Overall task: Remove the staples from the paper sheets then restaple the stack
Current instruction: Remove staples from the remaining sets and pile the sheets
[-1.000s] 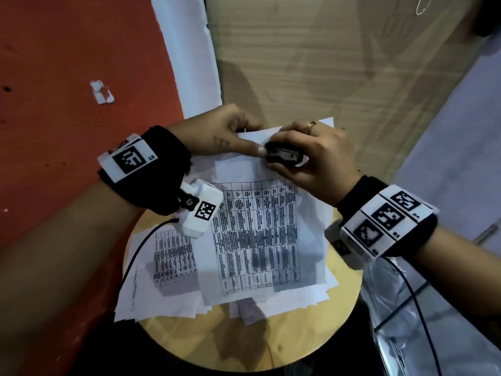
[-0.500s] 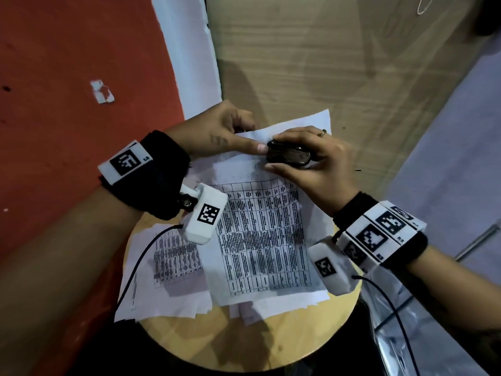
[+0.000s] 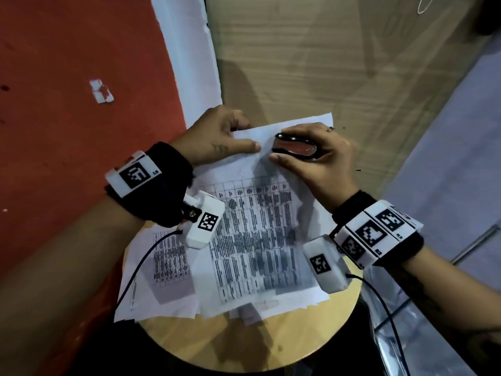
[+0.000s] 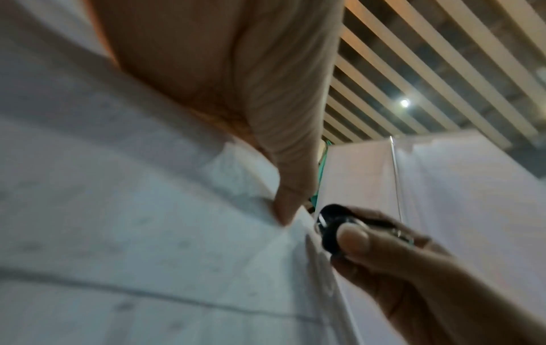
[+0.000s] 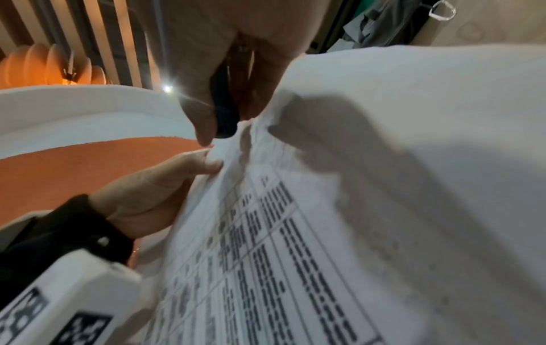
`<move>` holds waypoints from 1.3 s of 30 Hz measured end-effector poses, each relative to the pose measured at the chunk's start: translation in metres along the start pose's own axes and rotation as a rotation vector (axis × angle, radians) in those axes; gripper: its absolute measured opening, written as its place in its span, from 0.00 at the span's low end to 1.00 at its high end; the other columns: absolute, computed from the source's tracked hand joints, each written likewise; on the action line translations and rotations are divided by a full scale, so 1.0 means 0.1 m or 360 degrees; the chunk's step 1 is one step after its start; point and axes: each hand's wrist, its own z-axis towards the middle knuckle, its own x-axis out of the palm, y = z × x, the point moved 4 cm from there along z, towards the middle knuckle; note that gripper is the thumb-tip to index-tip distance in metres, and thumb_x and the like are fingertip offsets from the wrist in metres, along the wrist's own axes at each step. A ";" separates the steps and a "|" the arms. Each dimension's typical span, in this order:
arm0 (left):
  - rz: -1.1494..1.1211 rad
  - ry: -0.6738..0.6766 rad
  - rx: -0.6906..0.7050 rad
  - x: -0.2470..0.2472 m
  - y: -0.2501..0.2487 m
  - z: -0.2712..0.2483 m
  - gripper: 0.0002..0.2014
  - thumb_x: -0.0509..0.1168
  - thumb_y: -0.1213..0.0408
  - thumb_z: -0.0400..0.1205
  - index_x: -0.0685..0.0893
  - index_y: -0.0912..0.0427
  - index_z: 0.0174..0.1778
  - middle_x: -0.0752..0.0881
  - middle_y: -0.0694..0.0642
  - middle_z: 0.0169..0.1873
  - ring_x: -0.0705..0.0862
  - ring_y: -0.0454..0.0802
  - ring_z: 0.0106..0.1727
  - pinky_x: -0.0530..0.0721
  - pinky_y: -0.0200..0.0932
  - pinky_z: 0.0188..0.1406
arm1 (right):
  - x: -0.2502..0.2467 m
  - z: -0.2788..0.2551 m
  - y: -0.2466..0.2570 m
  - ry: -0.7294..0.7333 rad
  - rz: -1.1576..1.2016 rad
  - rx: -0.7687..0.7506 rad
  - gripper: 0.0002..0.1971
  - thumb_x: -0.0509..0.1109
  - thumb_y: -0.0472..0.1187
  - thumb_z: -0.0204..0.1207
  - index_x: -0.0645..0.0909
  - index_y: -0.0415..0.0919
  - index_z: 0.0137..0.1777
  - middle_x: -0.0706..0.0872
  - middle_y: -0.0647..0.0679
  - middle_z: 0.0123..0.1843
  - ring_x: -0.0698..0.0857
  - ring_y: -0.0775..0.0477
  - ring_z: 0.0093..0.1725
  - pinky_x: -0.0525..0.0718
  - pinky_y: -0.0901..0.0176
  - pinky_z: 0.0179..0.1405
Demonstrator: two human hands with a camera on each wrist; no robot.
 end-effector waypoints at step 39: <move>0.0469 0.0009 -0.0114 0.09 0.20 0.16 0.06 0.69 0.45 0.66 0.85 0.41 0.31 0.85 0.50 0.28 0.85 0.59 0.40 0.78 0.49 0.39 | 0.01 -0.20 -0.52 -0.0159 0.0693 0.0982 0.20 0.84 0.37 0.55 0.84 0.44 0.48 0.87 0.41 0.52 0.87 0.56 0.47 0.84 0.66 0.45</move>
